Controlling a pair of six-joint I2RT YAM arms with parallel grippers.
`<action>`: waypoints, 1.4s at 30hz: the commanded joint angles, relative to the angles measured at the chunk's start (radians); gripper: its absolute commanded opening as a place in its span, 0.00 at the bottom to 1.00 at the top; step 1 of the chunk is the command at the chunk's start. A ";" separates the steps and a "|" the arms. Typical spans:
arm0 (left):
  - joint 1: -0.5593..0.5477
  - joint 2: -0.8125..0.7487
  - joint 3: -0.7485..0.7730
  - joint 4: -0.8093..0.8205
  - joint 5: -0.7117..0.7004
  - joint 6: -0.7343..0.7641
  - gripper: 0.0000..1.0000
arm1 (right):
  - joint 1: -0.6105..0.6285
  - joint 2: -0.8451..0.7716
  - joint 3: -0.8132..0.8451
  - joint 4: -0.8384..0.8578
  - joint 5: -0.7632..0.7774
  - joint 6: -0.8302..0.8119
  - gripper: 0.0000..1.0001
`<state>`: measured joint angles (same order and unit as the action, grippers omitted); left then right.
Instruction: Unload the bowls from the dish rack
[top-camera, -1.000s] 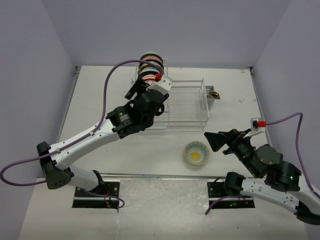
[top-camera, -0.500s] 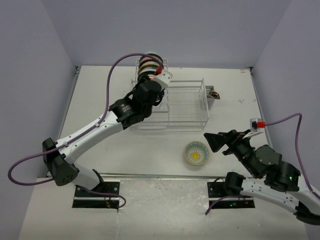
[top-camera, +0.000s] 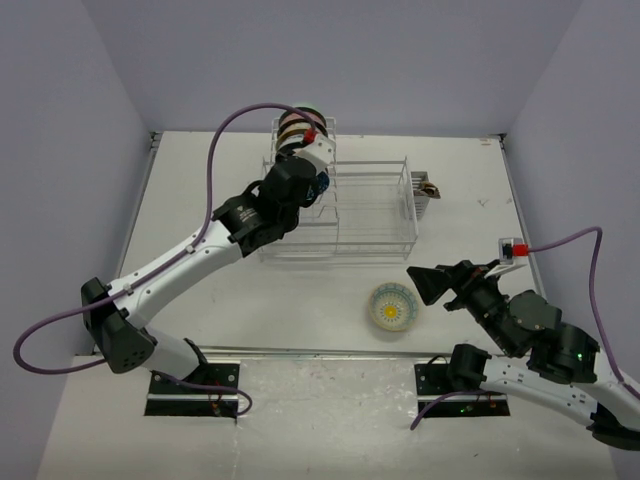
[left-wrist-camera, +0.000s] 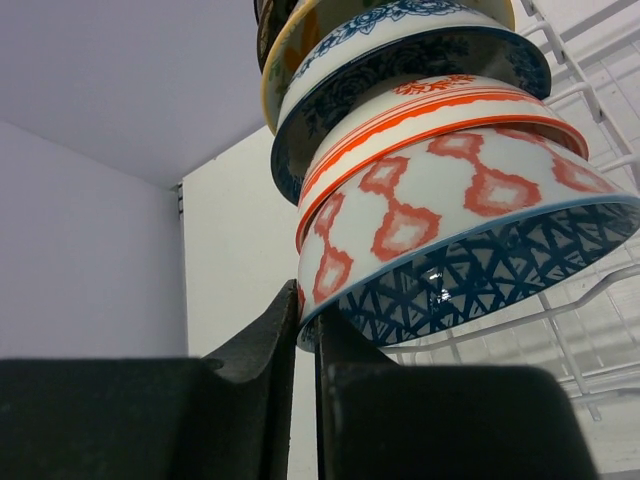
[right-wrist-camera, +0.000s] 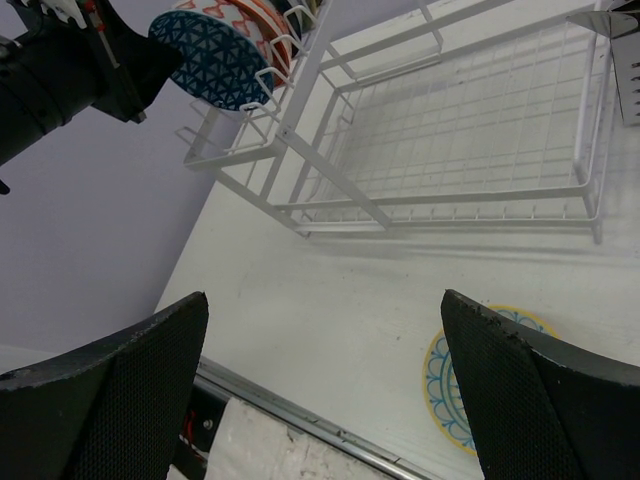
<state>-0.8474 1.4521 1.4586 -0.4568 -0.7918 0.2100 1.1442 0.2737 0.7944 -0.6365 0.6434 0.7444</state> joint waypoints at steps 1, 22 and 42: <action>-0.012 -0.071 0.005 0.096 0.003 -0.018 0.00 | 0.000 0.021 0.006 0.006 0.033 -0.005 0.99; -0.025 -0.194 -0.037 0.069 0.120 -0.124 0.00 | 0.000 0.056 0.040 0.011 0.038 -0.019 0.99; -0.056 -0.274 -0.035 -0.059 0.505 -0.487 0.00 | -0.001 0.502 0.412 0.043 -0.053 -0.204 0.95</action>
<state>-0.8848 1.2079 1.4090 -0.5499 -0.3885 -0.1680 1.1435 0.6895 1.1027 -0.6147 0.6270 0.6125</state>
